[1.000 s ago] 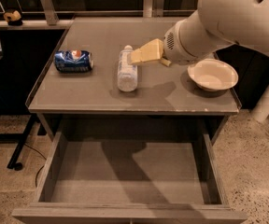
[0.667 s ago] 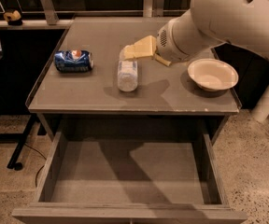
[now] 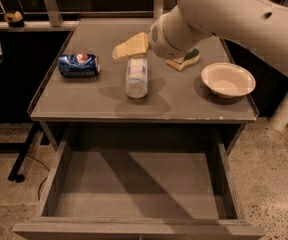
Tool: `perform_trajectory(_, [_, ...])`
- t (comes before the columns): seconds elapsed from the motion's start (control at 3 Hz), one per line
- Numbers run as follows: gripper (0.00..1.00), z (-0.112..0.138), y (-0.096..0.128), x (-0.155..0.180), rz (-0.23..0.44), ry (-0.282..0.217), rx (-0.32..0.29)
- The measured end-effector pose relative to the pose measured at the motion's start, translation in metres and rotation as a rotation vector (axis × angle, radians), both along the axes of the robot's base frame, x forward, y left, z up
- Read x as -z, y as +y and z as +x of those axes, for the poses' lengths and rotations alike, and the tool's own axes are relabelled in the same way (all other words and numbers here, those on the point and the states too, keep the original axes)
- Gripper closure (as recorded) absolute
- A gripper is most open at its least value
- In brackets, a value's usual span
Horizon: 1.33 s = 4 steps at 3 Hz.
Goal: Place blue plastic bottle into top drawer
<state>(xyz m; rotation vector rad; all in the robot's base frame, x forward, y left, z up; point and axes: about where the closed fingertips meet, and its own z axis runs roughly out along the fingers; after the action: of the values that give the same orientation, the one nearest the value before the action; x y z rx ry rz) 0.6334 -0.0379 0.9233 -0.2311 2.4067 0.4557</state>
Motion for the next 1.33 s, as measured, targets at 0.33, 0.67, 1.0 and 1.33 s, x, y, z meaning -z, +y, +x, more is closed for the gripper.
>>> perform_trajectory(0.33, [0.00,0.016,0.003,0.020,-0.031,0.036,0.025])
perform_trajectory(0.67, [0.00,0.026,-0.008,0.045,-0.051,0.092,0.074])
perform_trajectory(1.0, [0.00,0.031,-0.011,0.059,-0.049,0.121,0.102])
perform_trajectory(1.33, [0.00,0.033,-0.004,0.066,-0.048,0.134,0.105])
